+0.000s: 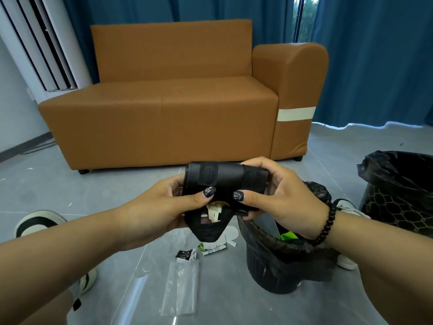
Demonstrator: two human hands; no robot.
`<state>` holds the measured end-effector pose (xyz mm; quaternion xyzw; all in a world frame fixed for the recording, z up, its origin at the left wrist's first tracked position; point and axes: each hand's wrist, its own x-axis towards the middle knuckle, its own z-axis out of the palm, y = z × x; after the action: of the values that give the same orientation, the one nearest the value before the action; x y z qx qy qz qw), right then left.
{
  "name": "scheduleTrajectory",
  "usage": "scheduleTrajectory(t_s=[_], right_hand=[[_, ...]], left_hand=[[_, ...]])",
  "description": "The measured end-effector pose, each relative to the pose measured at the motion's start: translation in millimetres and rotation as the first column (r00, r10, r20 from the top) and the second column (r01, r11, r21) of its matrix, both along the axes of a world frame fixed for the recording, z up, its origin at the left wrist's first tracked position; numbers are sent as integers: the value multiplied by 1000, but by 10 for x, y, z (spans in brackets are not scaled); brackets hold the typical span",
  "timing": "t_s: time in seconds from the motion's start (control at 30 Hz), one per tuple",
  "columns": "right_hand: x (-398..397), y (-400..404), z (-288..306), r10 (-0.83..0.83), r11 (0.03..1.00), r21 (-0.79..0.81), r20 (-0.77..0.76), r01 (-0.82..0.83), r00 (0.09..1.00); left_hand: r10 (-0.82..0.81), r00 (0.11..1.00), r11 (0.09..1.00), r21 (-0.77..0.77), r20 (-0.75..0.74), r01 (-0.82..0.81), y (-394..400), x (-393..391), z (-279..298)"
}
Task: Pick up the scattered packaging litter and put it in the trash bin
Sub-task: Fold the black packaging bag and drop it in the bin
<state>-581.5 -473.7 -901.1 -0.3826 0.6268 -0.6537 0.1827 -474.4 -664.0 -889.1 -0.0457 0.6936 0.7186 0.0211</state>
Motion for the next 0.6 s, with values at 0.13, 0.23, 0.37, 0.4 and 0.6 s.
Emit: scheduleTrajectory(t_s=[0.13,0.23,0.37,0.4,0.6], right_hand=[[-17,19,-99,-12,997,68,-320,36,947],[10,33,-97,-66,988,59,-674,143,736],[-22,59,-65,-56,988,26,-864,154,500],[-38,67,-63,-68,987,14,-869,162,491],[-60,150,-62,-9,991,107,-508,74,861]], left_hand=[[-25,998,997,75,57,21,27,10,22],[4,994,994,105,108,-16,22,-7,27],[-12,984,997,73,180,-2,21,-24,43],[-15,983,998,63,184,3,25,-32,57],[61,996,998,12,68,-62,80,-176,37]])
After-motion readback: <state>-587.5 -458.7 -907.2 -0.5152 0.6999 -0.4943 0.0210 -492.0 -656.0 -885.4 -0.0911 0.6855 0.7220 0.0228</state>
